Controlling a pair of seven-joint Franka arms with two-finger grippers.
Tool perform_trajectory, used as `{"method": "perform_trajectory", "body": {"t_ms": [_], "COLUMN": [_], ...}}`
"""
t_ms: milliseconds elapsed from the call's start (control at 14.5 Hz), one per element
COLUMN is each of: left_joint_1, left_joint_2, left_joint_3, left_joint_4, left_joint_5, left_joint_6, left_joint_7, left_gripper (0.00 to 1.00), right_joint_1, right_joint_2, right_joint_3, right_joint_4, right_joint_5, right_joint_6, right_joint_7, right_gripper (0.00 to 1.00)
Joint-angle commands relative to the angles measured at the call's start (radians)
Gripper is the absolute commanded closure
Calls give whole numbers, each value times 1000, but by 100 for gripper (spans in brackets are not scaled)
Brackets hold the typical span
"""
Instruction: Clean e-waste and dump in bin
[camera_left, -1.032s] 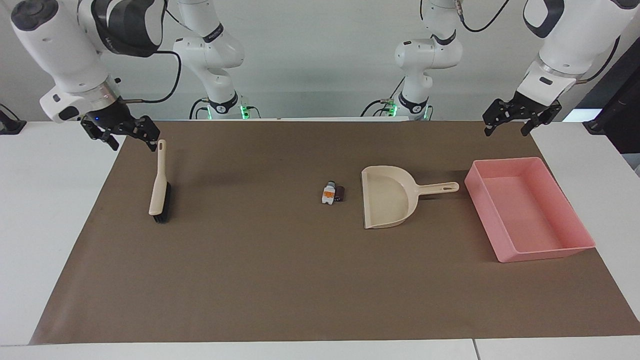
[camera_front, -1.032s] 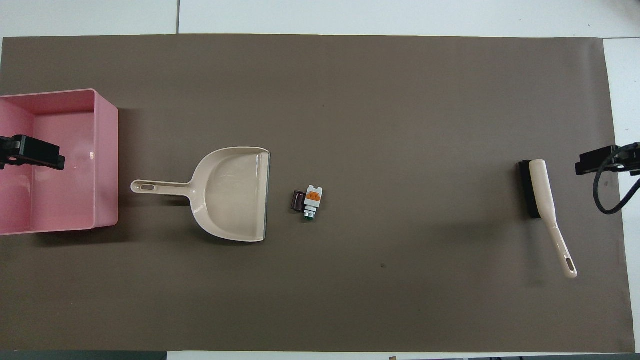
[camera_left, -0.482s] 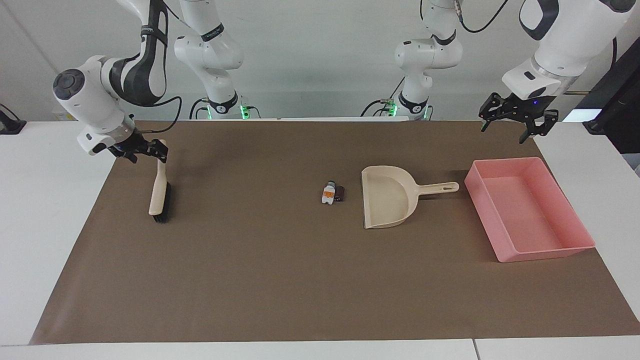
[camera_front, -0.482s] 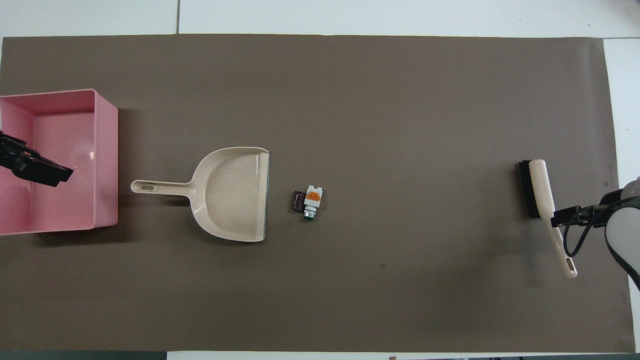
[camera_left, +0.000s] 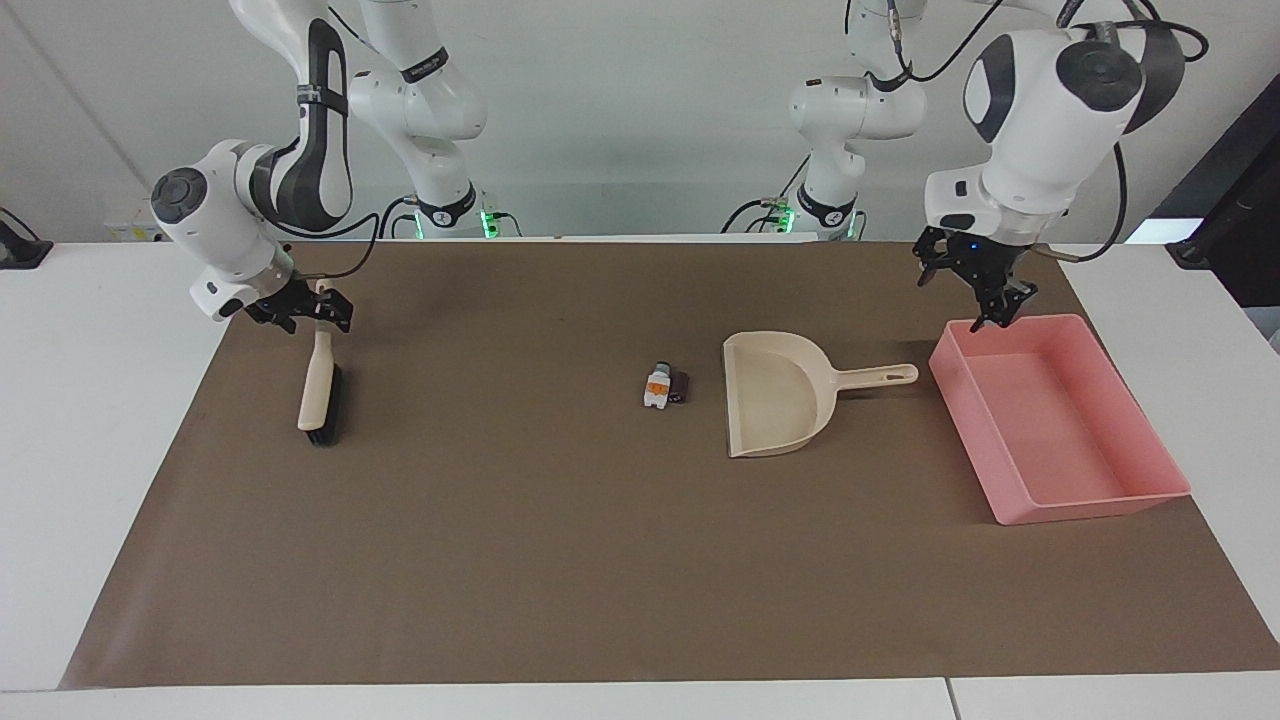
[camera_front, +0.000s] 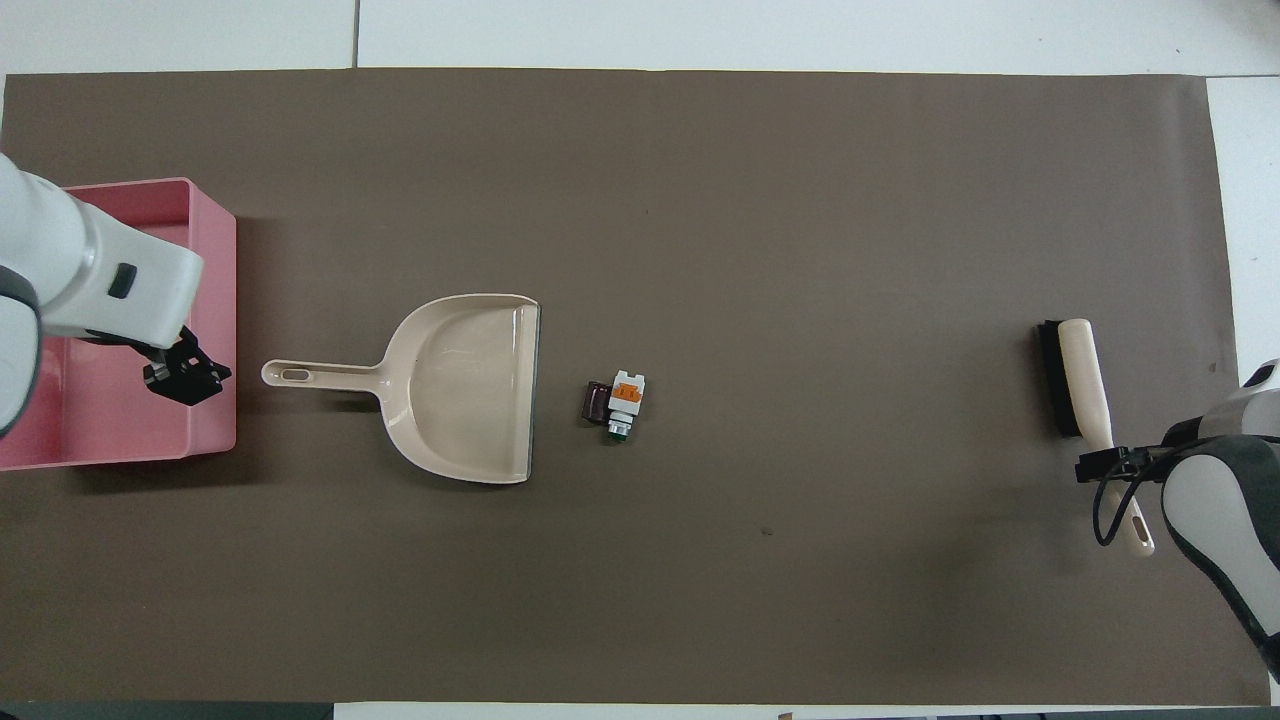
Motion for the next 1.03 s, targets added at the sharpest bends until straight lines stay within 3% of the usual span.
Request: {"method": "perform_trajectory", "body": {"t_ms": [0,206,344,619,964], "left_joint_1": [-64,-120,-155,-184,-246], "left_joint_2": [-4,19,30,73,134], "left_joint_3": [10,10,10,10,10], "left_joint_4": [-107,-168,-254,-319,-364], "left_joint_5": [68,141,217,287,375], "left_joint_6": [95,134,206,273,306], "left_joint_7": [22,19,6,-37,-155], "left_gripper": [4,7,9,9,12], "right_joint_1": [-20,-20,-20,-21,8], "right_joint_2": [-44,-47,-48,-48,-39], "right_joint_3": [10,10,10,12,18], "right_joint_4": [-49,-50,-50,-46,-1], "right_joint_5": [4,4,4,5,4], "right_joint_6": [18,15,7,-5,-81], "right_joint_7": [-19,-20,-22,-9,37], "right_gripper": [5,15,32,97,100]}}
